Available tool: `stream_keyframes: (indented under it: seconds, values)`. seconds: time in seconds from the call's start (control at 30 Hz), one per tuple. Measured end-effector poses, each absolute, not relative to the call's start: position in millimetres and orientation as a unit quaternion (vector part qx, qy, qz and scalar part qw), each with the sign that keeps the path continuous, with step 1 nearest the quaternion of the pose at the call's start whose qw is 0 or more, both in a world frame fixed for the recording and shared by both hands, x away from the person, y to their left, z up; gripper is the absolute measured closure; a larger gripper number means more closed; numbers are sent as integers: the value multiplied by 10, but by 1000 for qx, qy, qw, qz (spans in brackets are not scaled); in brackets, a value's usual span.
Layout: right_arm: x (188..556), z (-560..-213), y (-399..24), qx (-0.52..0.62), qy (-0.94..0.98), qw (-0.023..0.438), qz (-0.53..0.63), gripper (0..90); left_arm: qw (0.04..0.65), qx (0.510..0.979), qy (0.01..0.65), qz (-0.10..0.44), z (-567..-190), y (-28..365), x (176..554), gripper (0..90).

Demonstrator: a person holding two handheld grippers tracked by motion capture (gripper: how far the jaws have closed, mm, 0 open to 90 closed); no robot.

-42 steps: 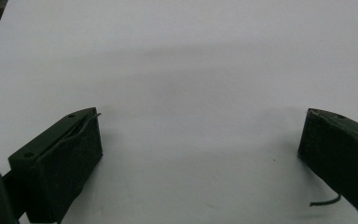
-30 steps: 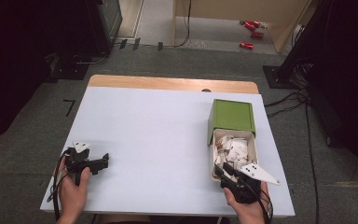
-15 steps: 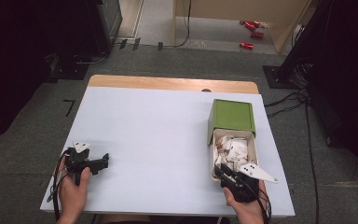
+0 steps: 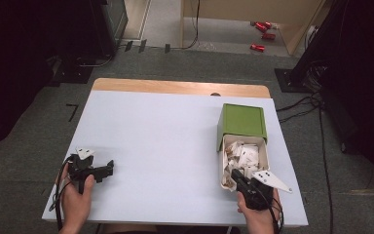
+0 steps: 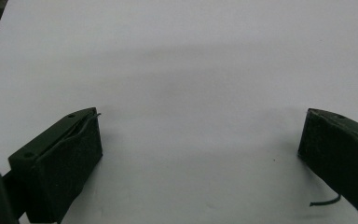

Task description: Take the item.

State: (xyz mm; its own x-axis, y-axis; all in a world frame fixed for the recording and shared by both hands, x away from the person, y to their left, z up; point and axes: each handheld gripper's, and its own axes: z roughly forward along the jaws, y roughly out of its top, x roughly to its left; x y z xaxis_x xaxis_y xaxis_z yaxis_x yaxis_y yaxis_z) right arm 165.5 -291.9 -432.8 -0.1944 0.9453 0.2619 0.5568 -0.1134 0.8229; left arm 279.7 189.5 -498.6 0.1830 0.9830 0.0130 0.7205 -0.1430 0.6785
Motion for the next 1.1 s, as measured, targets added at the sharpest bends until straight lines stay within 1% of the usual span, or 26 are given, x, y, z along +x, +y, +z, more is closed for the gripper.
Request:
stream_keyframes:
  seconds: [0.13, 0.57, 1.1]
  values:
    - [1646, -4300, -2944, 599, 618, 229, 454, 900, 276, 718, 593, 237, -4985, 1895, 2797, 0]
    - [1614, -4201, -3009, 605, 595, 248, 466, 900, 276, 718, 593, 238, -4985, 1894, 2797, 0]
    - [1636, -3954, -2869, 585, 589, 269, 488, 900, 276, 718, 593, 238, -4986, 1894, 2795, 0]
